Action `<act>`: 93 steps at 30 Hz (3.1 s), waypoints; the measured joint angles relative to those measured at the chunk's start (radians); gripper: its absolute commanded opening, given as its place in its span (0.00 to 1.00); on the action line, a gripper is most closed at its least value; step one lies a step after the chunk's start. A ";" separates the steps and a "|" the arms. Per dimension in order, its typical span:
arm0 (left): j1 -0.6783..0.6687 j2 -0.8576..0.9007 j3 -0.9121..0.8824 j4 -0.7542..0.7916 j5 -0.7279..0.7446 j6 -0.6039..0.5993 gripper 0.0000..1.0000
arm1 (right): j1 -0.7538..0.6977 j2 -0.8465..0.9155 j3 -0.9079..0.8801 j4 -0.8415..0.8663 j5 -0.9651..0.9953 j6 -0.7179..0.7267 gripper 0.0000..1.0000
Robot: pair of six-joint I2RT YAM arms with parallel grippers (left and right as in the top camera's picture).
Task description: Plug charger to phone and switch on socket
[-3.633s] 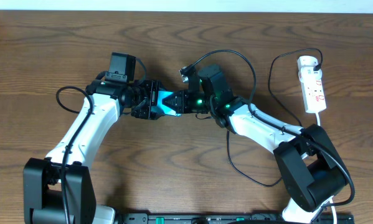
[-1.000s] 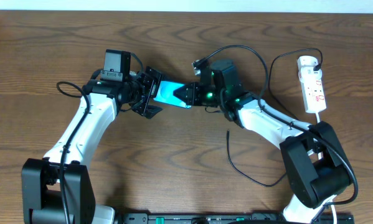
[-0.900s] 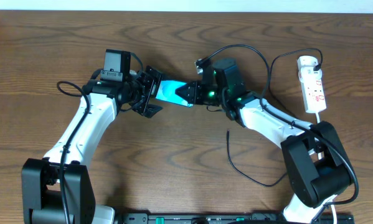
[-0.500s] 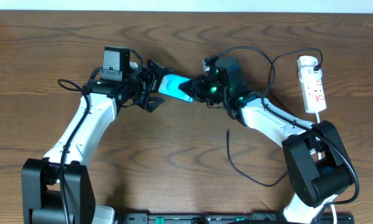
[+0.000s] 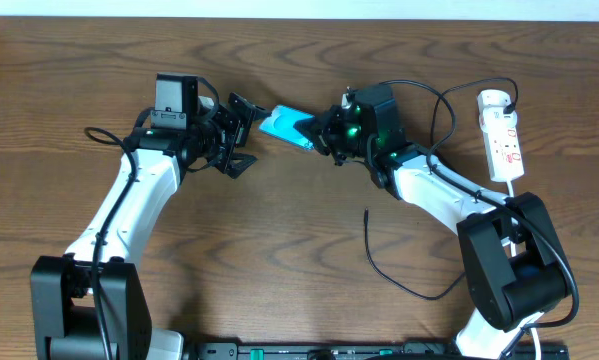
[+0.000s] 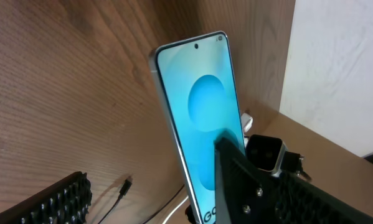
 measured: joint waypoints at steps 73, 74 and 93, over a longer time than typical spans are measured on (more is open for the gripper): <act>0.000 0.000 0.000 0.421 -0.049 -0.087 0.68 | 0.033 0.001 0.000 0.431 -0.167 0.314 0.01; 0.000 0.000 0.000 0.423 -0.049 -0.087 0.68 | 0.033 0.001 0.000 0.431 -0.167 0.317 0.01; 0.000 0.000 0.000 0.438 -0.049 -0.087 0.56 | 0.033 0.001 0.000 0.438 -0.155 0.478 0.02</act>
